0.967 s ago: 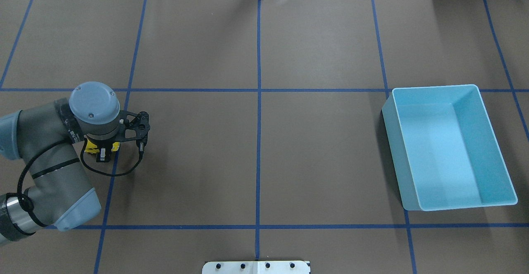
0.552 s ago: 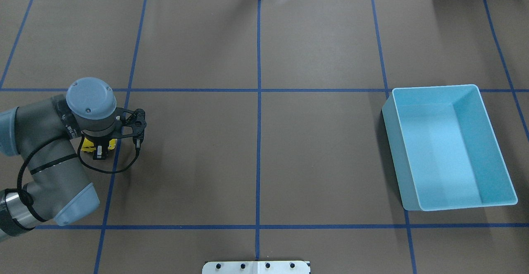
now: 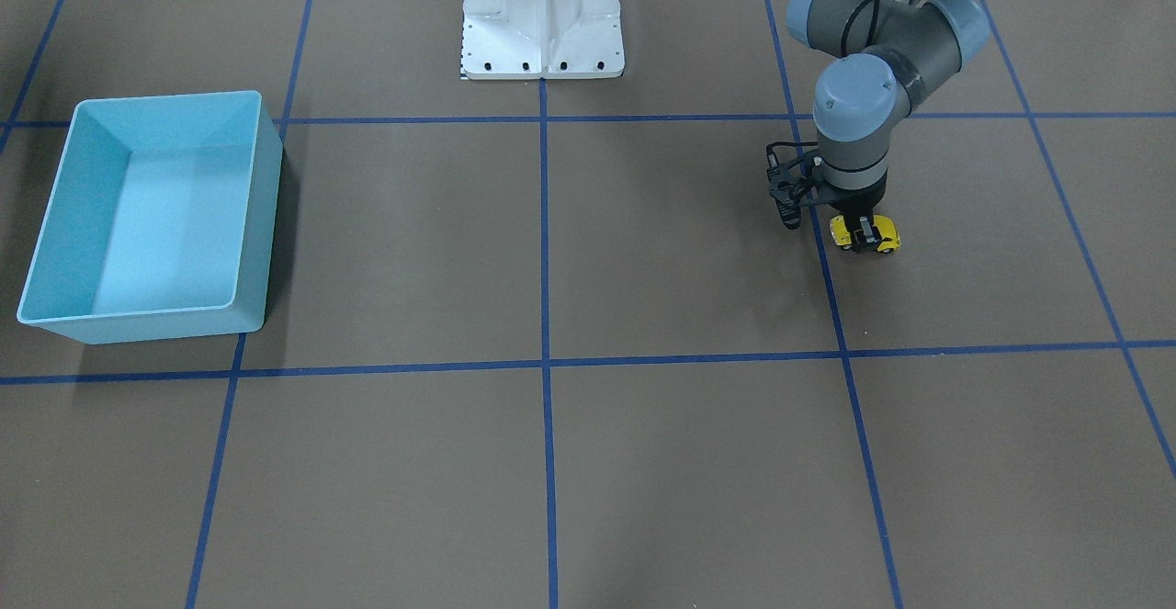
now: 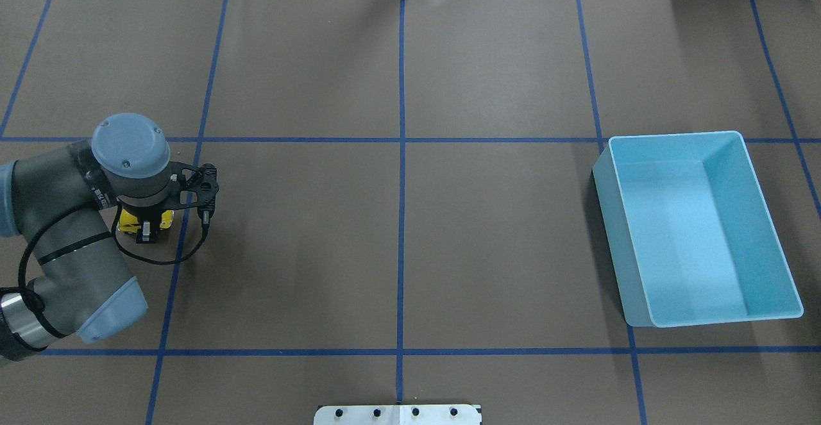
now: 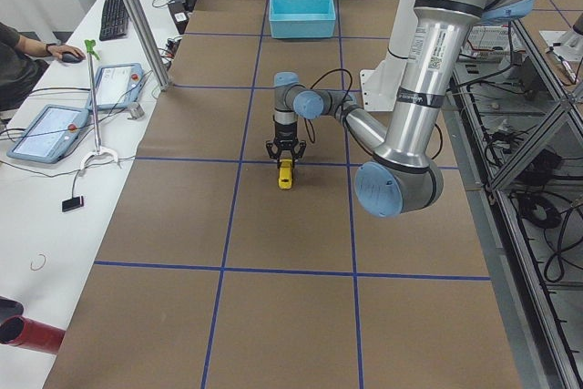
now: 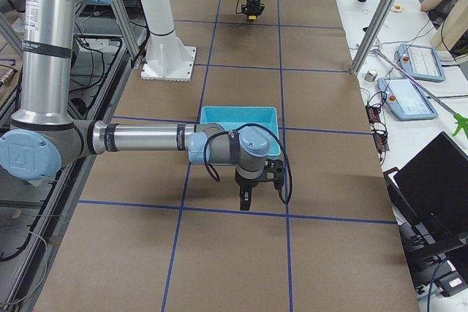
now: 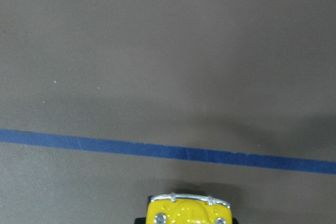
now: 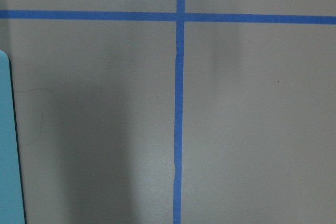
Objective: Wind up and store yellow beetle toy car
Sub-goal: 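Drag the car back toward its start with the left gripper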
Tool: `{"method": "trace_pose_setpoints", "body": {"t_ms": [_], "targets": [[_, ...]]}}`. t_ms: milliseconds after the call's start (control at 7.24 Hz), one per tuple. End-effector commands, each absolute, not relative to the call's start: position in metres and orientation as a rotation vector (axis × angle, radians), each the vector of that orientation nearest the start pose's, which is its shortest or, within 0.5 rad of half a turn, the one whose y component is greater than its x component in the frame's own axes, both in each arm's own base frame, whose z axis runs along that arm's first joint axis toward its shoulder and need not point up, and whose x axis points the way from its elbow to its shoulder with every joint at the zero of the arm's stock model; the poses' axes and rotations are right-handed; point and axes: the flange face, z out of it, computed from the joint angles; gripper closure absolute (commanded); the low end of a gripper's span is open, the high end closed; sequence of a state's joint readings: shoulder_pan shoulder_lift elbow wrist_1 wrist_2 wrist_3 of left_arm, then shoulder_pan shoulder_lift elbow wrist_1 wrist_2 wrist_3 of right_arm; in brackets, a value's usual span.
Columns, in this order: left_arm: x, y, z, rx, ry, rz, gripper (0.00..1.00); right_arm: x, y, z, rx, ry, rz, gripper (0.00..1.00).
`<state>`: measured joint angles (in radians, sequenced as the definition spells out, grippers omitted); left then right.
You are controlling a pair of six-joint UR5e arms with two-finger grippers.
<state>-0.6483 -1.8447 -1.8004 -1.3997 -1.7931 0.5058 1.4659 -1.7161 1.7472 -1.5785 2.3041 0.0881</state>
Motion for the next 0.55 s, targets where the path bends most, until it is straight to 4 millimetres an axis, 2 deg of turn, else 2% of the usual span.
{"method": "trace_pose_setpoints", "body": {"t_ms": [0, 414], "targets": [[0.393, -0.439, 0.452, 0.304, 0.31, 1.443, 1.0, 0.021, -0.436, 0.643, -0.049, -0.732, -0.026, 0.0], [0.387, -0.436, 0.464, 0.305, 0.31, 1.442, 1.0, 0.021, -0.437, 0.642, -0.047, -0.732, -0.024, 0.0]]}}
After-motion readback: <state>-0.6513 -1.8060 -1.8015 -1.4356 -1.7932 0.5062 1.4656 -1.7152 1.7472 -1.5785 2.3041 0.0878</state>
